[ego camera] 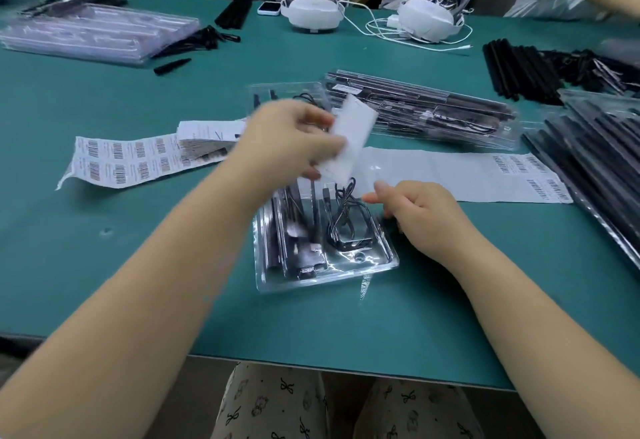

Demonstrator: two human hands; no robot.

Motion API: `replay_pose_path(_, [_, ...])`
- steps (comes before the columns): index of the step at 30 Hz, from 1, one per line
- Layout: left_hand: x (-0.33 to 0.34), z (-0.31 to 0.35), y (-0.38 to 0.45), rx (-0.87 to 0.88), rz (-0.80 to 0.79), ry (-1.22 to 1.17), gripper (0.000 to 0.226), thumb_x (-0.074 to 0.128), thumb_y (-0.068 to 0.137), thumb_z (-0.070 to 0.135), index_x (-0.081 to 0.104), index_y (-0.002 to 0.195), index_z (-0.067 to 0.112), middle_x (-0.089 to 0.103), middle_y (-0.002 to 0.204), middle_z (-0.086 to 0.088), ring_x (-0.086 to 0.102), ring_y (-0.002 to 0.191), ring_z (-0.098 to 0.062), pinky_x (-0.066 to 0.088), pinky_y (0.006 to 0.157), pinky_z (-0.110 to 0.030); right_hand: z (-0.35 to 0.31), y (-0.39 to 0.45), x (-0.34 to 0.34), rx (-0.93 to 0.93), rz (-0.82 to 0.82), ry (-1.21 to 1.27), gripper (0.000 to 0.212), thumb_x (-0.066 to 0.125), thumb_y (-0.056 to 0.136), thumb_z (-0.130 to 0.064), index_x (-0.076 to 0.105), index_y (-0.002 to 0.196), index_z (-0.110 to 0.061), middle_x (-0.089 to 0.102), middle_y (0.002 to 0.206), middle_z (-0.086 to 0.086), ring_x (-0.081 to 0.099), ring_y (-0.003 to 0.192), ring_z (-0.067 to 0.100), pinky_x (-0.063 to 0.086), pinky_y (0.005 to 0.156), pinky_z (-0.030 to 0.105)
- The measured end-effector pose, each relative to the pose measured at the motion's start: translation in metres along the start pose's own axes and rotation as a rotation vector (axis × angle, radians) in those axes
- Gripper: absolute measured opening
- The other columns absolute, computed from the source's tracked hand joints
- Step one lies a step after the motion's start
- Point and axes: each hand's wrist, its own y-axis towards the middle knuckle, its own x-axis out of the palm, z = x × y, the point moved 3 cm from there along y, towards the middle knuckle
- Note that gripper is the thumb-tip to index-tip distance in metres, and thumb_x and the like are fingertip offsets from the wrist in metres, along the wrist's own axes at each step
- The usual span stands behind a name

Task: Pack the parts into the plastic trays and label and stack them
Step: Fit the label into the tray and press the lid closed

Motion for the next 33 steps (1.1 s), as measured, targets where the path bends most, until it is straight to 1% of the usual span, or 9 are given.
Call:
replay_pose_path(2, [0.026, -0.013, -0.004, -0.073, -0.12, -0.145, 0.016, 0.073, 0.08, 0.009, 0.064, 0.093, 0.014, 0.072, 0.079, 0.0, 0.069, 0.061, -0.012, 0.054, 0.051, -0.02, 0.0, 0.0, -0.001, 0.058, 0.011, 0.125, 0.053, 0.035, 0.097, -0.051, 0.066, 0.055, -0.053, 0.061, 0.054, -0.022, 0.051, 0.05, -0.006, 0.039, 0.058, 0.017])
replay_pose_path(4, [0.04, -0.027, -0.006, -0.105, -0.141, -0.255, 0.017, 0.074, 0.079, 0.009, 0.063, 0.092, 0.01, 0.072, 0.072, 0.0, 0.067, 0.058, -0.01, 0.05, 0.049, -0.017, 0.001, 0.001, -0.005, 0.107, 0.023, 0.179, 0.059, 0.034, 0.099, -0.046, 0.069, 0.052, -0.038, 0.056, 0.044, -0.02, 0.047, 0.041, -0.005, 0.034, 0.044, 0.007])
replay_pose_path(8, [0.049, -0.041, -0.005, -0.017, -0.068, -0.168, 0.017, 0.078, 0.076, 0.015, 0.063, 0.083, 0.02, 0.07, 0.065, 0.003, 0.062, 0.056, -0.006, 0.047, 0.049, -0.02, 0.004, 0.003, -0.007, 0.163, -0.021, 0.305, 0.045, 0.041, 0.093, -0.046, 0.074, 0.067, -0.029, 0.063, 0.056, -0.006, 0.043, 0.044, 0.005, 0.036, 0.048, 0.018])
replay_pose_path(11, [0.056, -0.038, -0.014, 0.184, 0.052, 0.212, 0.016, 0.069, 0.082, 0.033, 0.063, 0.093, 0.023, 0.067, 0.069, 0.009, 0.062, 0.07, -0.007, 0.05, 0.061, -0.025, 0.008, 0.002, -0.008, 0.137, -0.007, 0.29, 0.024, 0.06, 0.089, -0.034, 0.072, 0.069, -0.029, 0.053, 0.047, -0.008, 0.041, 0.042, 0.006, 0.033, 0.042, 0.016])
replay_pose_path(15, [0.066, -0.029, -0.031, 0.414, 0.099, 1.026, 0.055, 0.035, 0.089, 0.059, 0.059, 0.119, 0.02, 0.059, 0.107, 0.002, 0.048, 0.104, -0.019, 0.039, 0.078, -0.03, 0.011, 0.003, -0.009, 0.155, -0.037, 0.184, 0.039, 0.061, 0.09, -0.027, 0.058, 0.051, -0.024, 0.053, 0.044, -0.009, 0.042, 0.036, 0.003, 0.034, 0.039, 0.013])
replay_pose_path(18, [0.061, -0.033, -0.044, 0.386, -0.072, 1.11, 0.09, 0.015, 0.071, 0.08, 0.053, 0.125, 0.019, 0.055, 0.125, 0.001, 0.047, 0.113, -0.02, 0.04, 0.092, -0.032, 0.01, 0.006, -0.007, 0.161, -0.048, 0.078, 0.036, 0.056, 0.092, -0.026, 0.053, 0.057, -0.018, 0.052, 0.043, -0.01, 0.041, 0.035, 0.0, 0.034, 0.046, 0.021])
replay_pose_path(21, [0.057, -0.036, -0.057, 0.385, -0.101, 1.117, 0.105, 0.018, 0.057, 0.088, 0.052, 0.128, 0.02, 0.054, 0.132, 0.006, 0.049, 0.118, -0.017, 0.04, 0.098, -0.031, 0.011, 0.007, -0.008, 0.2, -0.005, 0.223, 0.034, 0.051, 0.095, -0.02, 0.053, 0.062, -0.015, 0.05, 0.043, -0.01, 0.041, 0.037, 0.004, 0.034, 0.042, 0.018])
replay_pose_path(28, [0.054, -0.034, -0.057, 0.322, -0.074, 1.088, 0.091, 0.023, 0.062, 0.085, 0.057, 0.122, 0.026, 0.049, 0.123, 0.012, 0.047, 0.112, -0.013, 0.042, 0.078, -0.028, 0.018, 0.002, -0.027, 0.311, 0.015, 0.573, 0.016, 0.062, 0.089, -0.013, 0.062, 0.101, -0.024, 0.062, 0.053, -0.011, 0.053, 0.045, 0.002, 0.045, 0.043, 0.015])
replay_pose_path(33, [0.058, -0.031, -0.056, 0.28, -0.116, 1.106, 0.069, 0.034, 0.068, 0.077, 0.058, 0.106, 0.025, 0.044, 0.111, 0.009, 0.034, 0.099, -0.011, 0.033, 0.068, -0.027, 0.029, 0.003, -0.039, 0.374, -0.126, 0.402, 0.01, 0.065, 0.083, -0.01, 0.071, 0.087, -0.018, 0.067, 0.064, -0.004, 0.055, 0.048, 0.005, 0.043, 0.044, 0.018])
